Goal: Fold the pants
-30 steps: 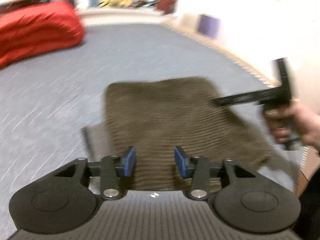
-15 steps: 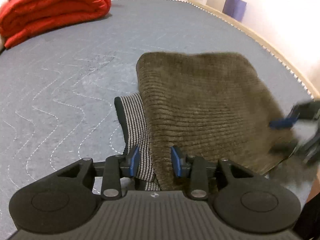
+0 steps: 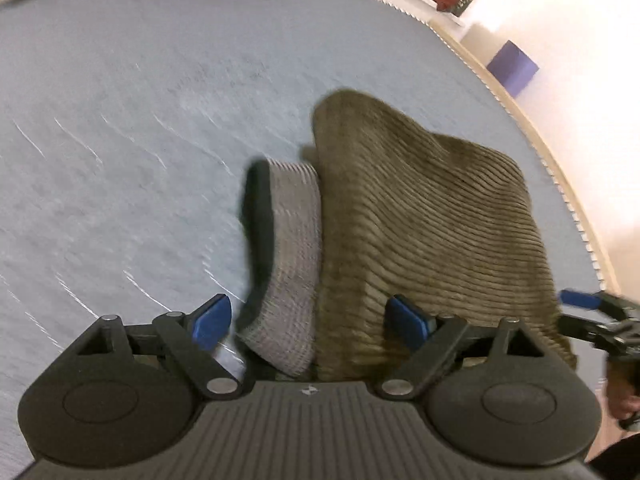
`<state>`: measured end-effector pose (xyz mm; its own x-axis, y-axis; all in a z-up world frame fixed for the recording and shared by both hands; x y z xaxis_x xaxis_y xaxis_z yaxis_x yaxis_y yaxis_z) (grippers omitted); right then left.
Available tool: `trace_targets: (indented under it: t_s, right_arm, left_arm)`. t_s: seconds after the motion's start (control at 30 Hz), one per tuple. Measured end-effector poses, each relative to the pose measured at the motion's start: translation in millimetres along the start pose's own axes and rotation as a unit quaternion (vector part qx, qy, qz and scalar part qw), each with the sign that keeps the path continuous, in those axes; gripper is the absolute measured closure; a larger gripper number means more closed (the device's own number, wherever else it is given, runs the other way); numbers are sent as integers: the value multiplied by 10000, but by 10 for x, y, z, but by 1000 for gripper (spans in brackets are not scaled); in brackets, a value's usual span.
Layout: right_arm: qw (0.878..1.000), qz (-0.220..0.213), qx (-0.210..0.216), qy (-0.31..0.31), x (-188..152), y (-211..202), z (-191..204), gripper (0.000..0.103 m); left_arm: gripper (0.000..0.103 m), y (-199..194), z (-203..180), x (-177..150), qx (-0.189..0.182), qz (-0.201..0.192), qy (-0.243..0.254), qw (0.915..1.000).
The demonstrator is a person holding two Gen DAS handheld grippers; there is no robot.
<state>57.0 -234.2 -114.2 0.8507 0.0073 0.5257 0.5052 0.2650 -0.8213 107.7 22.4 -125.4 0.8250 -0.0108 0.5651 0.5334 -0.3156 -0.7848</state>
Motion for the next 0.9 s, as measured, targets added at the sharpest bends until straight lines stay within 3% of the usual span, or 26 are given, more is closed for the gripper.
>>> trace_targets:
  t_s: [0.17, 0.2, 0.23, 0.27, 0.3, 0.33, 0.43, 0.53, 0.63, 0.7, 0.8, 0.9]
  right_arm:
    - [9930, 522, 319, 1008, 9, 235, -223, 6]
    - [9901, 656, 452, 1159, -12, 291, -234, 12]
    - [9875, 769, 560, 1254, -23, 329, -232, 28]
    - [9859, 835, 603, 1318, -26, 359, -197, 30]
    - [9861, 793, 574, 1340, -17, 370, -195, 39]
    - [9854, 768, 607, 1396, -20, 317, -189, 52]
    - [9822, 545, 664, 1670, 100, 194, -226, 64]
    - [9912, 26, 421, 1254, 222, 23, -145, 64]
    - [9912, 59, 382, 1267, 246, 35, -194, 61]
    - [9956, 204, 88, 912, 192, 92, -120, 54]
    - [9988, -152, -436, 131, 159, -52, 60, 51]
    - [9979, -516, -338, -187, 164, -298, 186, 50]
  left_arm:
    - [14, 63, 19, 0, -219, 42, -151, 9996]
    - [16, 71, 53, -17, -268, 42, -206, 9994]
    - [18, 69, 59, -35, -286, 35, -205, 9994]
    - [19, 69, 49, -42, -281, 28, -161, 9995]
    - [22, 42, 34, -45, -269, 27, -107, 9996]
    - [28, 1, 11, -34, -270, 36, -100, 9996]
    - [45, -138, -36, -34, -453, 28, -248, 9987]
    - [47, -207, -138, -79, -559, 38, -105, 9984]
    - [35, -203, -227, -113, -155, 29, 328, 9993]
    - [28, -280, -270, -81, 248, -141, 609, 9977]
    - [28, -510, -422, 8, 965, -651, 1277, 9850]
    - [29, -699, -586, 43, 1079, -1090, 1675, 9739]
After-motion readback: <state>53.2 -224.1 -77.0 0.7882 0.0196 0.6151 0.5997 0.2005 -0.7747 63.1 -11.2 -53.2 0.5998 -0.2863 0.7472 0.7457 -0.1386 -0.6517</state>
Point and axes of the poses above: each gripper's, at about its wrist camera, not at the fingertips, and y roughly the way its jaws point, z to its left, x to its top, the point moved 2 cm from there along y, roughly the way its jaws point, and after that the axes turned 12 degrees about y, right-handed, at the moved point
